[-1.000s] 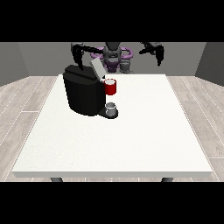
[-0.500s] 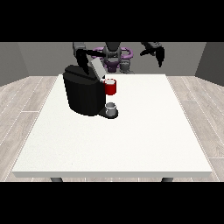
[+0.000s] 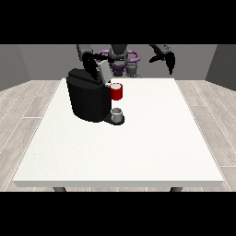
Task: Insert the coffee pod into the coffee machine and close the lid
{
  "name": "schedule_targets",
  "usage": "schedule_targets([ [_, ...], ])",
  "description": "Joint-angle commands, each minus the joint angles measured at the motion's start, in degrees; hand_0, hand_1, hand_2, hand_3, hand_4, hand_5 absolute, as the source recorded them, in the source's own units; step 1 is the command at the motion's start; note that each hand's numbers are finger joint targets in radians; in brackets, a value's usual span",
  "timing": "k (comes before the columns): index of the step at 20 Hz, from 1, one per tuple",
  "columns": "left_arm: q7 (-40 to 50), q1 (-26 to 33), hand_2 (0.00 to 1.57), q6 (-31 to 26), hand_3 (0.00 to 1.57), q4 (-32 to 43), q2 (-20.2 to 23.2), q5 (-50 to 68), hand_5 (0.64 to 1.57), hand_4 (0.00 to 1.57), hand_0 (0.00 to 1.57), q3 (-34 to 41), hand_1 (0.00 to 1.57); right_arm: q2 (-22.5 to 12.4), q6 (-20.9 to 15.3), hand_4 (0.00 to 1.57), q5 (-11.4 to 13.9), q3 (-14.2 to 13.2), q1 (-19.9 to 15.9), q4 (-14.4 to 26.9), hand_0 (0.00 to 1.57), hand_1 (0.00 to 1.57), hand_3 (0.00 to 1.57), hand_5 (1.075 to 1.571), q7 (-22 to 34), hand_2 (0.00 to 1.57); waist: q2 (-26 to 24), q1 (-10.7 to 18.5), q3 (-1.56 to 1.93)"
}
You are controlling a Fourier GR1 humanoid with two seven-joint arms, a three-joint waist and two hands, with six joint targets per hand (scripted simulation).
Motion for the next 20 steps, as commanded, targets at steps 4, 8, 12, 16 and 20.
schedule_targets([
  [4,-1.0,2.7,0.00,-1.6,0.00,-1.4,0.7,-0.3,1.571,0.41,0.00,-1.9,0.00,0.5,-0.7,0.12,3.7,3.3,-3.0,1.0,0.00,0.00,0.00,1.571,-0.4,0.00,-0.1,2.6,-0.01],
  [8,1.8,-3.0,0.00,-0.7,0.00,-2.6,1.1,0.6,1.571,0.32,0.00,-1.0,0.00,-0.3,-2.0,0.00,3.9,2.1,-8.3,1.6,0.00,0.00,0.00,1.571,-0.3,0.00,3.7,4.9,0.01],
  [12,3.6,-2.6,0.00,-0.9,0.00,-1.7,0.2,0.8,1.571,0.34,0.00,-1.8,0.00,4.1,-4.7,0.00,6.3,5.5,-7.6,0.2,0.00,0.00,0.00,1.571,0.4,0.00,2.0,4.8,0.00],
  [16,1.4,-1.5,0.00,-1.3,0.00,-1.7,-0.4,0.9,1.571,0.40,0.00,-2.4,0.00,-1.3,-1.3,0.10,6.7,5.4,-11.2,-1.5,0.00,0.00,0.00,1.571,3.7,0.00,2.3,7.2,-0.03],
  [20,2.3,-4.9,0.00,-3.2,0.00,-1.9,1.3,1.7,1.571,0.44,0.00,-2.3,0.00,-1.2,-4.8,0.22,8.8,6.2,-13.6,-3.5,0.00,0.00,0.00,1.571,6.7,0.00,4.3,10.8,-0.02],
])
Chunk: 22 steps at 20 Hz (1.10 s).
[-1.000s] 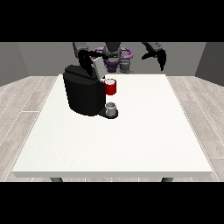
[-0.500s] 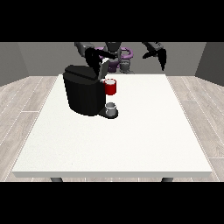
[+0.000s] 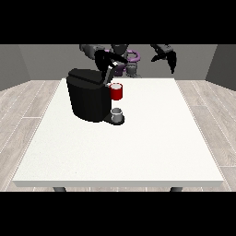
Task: Insert the coffee pod into the coffee machine and close the lid
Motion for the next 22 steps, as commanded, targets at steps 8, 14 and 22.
schedule_targets([
  [8,0.5,-3.4,0.00,-1.8,0.00,-1.2,0.4,1.3,1.571,0.43,0.00,-0.9,0.00,0.6,1.8,0.10,3.7,4.2,-12.3,0.6,0.00,0.00,0.00,1.571,-3.9,0.00,3.5,7.0,-1.13],
  [14,-3.1,-5.0,0.00,0.2,0.00,-0.4,-0.4,-0.2,1.571,0.43,0.00,-1.5,0.00,-1.4,0.7,0.00,6.4,3.0,-20.5,4.5,0.00,0.00,0.00,1.571,-6.9,0.00,9.9,8.1,-1.14],
  [22,0.5,-8.6,0.00,-3.3,0.00,-1.4,1.4,3.7,1.571,0.20,0.00,-0.5,0.00,0.2,-0.9,0.00,7.5,1.9,-27.0,10.5,0.00,0.00,0.00,1.571,-6.0,0.00,10.8,11.7,-1.14],
])
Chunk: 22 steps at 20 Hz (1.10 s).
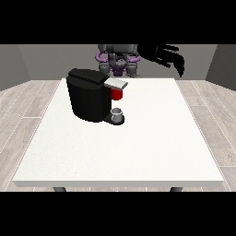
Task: Insert the coffee pod into the coffee machine and close the lid
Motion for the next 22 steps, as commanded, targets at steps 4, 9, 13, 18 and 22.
schedule_targets([
  [4,-1.6,0.8,0.00,-1.1,0.00,-0.9,0.0,0.2,1.571,0.30,0.00,-1.0,0.00,0.2,-2.3,0.00,-0.3,-3.1,-4.4,4.2,0.00,0.00,0.00,1.571,-2.4,0.00,3.2,3.0,0.00],
  [9,1.9,-1.4,0.00,-1.3,0.00,-3.6,-0.6,1.1,1.571,0.35,0.00,-2.1,0.00,-0.2,-0.2,0.13,-0.9,-3.8,-5.6,8.3,0.00,0.00,0.00,1.571,-3.1,0.00,2.2,2.8,0.01],
  [13,3.3,-5.1,0.00,0.5,0.00,-2.4,-0.9,0.1,1.571,0.25,0.00,-2.2,0.00,4.2,-3.1,0.00,-0.6,-3.0,-7.0,8.1,0.00,0.00,0.00,1.571,-5.8,0.00,3.9,1.0,0.01],
  [18,0.2,3.8,0.00,1.5,0.00,-1.6,-1.7,-1.2,1.571,0.27,0.00,-2.3,0.00,7.1,1.5,0.00,-3.0,-2.0,-0.5,5.9,0.00,0.00,0.00,1.571,-11.3,0.00,-2.3,-3.5,0.01],
  [22,-0.1,5.5,0.00,-0.3,0.00,1.1,-0.3,0.4,1.571,0.27,0.00,-0.9,0.00,11.8,-0.5,0.18,-3.5,2.4,5.4,4.4,0.00,0.00,0.00,1.571,-15.1,0.00,-5.2,-4.7,0.01],
])
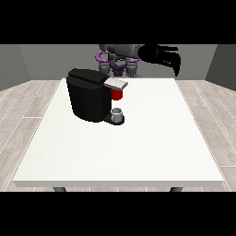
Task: Insert the coffee pod into the coffee machine and close the lid
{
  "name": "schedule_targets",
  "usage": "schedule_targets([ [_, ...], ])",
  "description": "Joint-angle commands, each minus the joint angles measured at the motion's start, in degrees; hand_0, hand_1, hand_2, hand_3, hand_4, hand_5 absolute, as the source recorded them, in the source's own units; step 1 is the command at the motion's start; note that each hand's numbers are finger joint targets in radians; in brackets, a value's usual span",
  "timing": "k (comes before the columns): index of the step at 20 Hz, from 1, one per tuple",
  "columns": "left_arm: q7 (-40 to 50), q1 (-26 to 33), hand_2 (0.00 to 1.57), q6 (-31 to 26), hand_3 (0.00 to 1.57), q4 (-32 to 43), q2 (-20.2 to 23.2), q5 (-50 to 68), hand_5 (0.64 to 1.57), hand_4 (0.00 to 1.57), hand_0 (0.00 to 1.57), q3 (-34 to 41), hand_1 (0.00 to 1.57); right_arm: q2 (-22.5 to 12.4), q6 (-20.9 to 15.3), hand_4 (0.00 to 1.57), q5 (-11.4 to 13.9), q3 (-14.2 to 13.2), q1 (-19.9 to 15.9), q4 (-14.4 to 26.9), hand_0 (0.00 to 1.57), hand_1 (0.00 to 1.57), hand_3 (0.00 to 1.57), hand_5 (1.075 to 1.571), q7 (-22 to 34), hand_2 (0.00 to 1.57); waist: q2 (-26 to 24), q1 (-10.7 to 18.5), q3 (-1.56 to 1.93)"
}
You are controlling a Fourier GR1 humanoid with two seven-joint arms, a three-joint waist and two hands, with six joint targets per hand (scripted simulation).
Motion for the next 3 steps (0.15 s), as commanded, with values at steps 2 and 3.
schedule_targets([
  [2,0.9,2.2,0.00,1.1,0.00,3.4,-0.4,0.4,1.571,0.27,0.00,1.3,0.00,3.3,1.2,0.26,-4.9,6.5,10.8,-3.5,0.00,0.00,0.00,1.571,-5.8,0.00,-6.2,-4.4,0.02],
  [3,-1.9,4.1,0.00,0.6,0.00,6.1,0.0,0.0,1.571,0.27,0.00,1.7,0.00,3.3,0.5,0.26,-5.9,7.1,9.1,-4.3,0.00,0.00,0.00,1.571,-2.3,0.00,-7.2,-4.5,-0.01],
])
